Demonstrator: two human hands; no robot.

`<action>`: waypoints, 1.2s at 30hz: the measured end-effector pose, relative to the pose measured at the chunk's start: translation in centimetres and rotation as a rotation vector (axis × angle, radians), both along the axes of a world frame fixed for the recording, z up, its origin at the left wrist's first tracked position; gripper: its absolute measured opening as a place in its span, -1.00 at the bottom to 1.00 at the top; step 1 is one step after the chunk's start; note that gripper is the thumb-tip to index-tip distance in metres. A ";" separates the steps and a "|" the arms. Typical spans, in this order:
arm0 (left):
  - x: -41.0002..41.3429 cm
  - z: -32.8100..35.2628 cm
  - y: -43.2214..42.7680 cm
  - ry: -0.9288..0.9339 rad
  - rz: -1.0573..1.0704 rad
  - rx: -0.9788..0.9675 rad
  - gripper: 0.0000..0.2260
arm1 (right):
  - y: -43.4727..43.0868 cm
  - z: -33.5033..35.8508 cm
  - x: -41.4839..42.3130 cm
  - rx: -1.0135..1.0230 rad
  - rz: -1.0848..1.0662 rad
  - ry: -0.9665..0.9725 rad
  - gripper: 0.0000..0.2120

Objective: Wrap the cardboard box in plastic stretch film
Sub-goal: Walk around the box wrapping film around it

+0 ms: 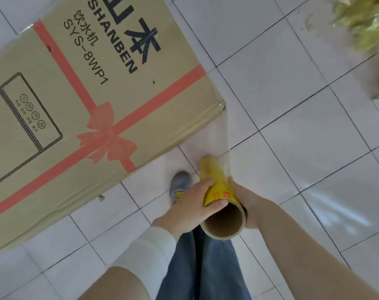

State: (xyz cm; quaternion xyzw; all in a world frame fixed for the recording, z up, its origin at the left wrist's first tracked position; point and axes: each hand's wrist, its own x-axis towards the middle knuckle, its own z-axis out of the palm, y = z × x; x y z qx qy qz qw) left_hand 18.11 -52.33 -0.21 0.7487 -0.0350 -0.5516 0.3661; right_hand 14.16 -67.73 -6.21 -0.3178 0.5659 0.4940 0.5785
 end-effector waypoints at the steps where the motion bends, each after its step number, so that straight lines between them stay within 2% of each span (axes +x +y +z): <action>1: -0.2 -0.1 0.3 -0.025 -0.008 0.024 -0.47 | -0.2 -0.1 -0.5 -0.012 -0.022 0.027 -0.43; 4: -1.4 0.1 1.9 -0.004 0.095 0.028 -0.51 | -0.3 -0.2 -1.8 0.007 -0.168 0.055 -0.45; 6: -2.2 0.4 2.7 0.028 0.184 0.016 -0.55 | 0.4 -0.2 -3.0 0.017 -0.224 0.078 -0.36; 9: -3.4 1.1 3.9 0.015 0.208 0.066 -0.67 | 2.9 0.1 -3.7 0.008 -0.287 0.041 -0.35; 12: -4.1 1.6 6.2 0.077 0.071 0.136 -0.74 | 6.1 -0.5 -4.4 -0.090 -0.214 0.037 -0.23; 15: -3.0 1.5 8.3 0.093 -0.136 0.154 -0.53 | 8.4 -0.9 -4.9 -0.119 -0.115 0.030 -0.23; 18: -1.0 1.6 8.3 0.109 -0.170 0.037 -0.45 | 9.6 -0.5 -4.4 -0.120 -0.140 0.059 -0.35; 20: -0.2 1.0 7.9 0.105 -0.266 -0.017 -0.42 | 10.0 -0.2 -4.2 -0.077 -0.203 0.048 -0.34; 23: -0.2 0.2 8.6 0.044 -0.338 -0.049 -0.50 | 10.4 0.3 -4.7 -0.010 -0.326 0.005 -0.36; 25: -0.9 0.4 9.5 -0.022 -0.247 -0.079 -0.61 | 10.4 0.0 -6.0 -0.047 -0.409 0.035 -0.36; 28: -2.9 0.9 10.7 -0.109 0.014 -0.066 -0.70 | 11.0 0.2 -7.8 -0.054 -0.479 0.062 -0.18; 31: -5.4 1.6 10.9 -0.085 0.268 -0.013 -0.72 | 12.8 0.9 -7.7 -0.026 -0.533 0.028 -0.44; 32: -6.3 1.9 10.9 -0.071 0.334 -0.006 -0.72 | 13.3 1.0 -7.5 -0.034 -0.558 0.013 -0.46; 34: -8.0 2.4 11.6 -0.050 0.386 0.040 -0.62 | 14.0 1.1 -7.5 -0.042 -0.574 -0.020 -0.40; 36: -9.0 2.6 12.8 -0.039 0.335 0.072 -0.67 | 14.2 1.1 -8.1 -0.027 -0.464 -0.010 -0.38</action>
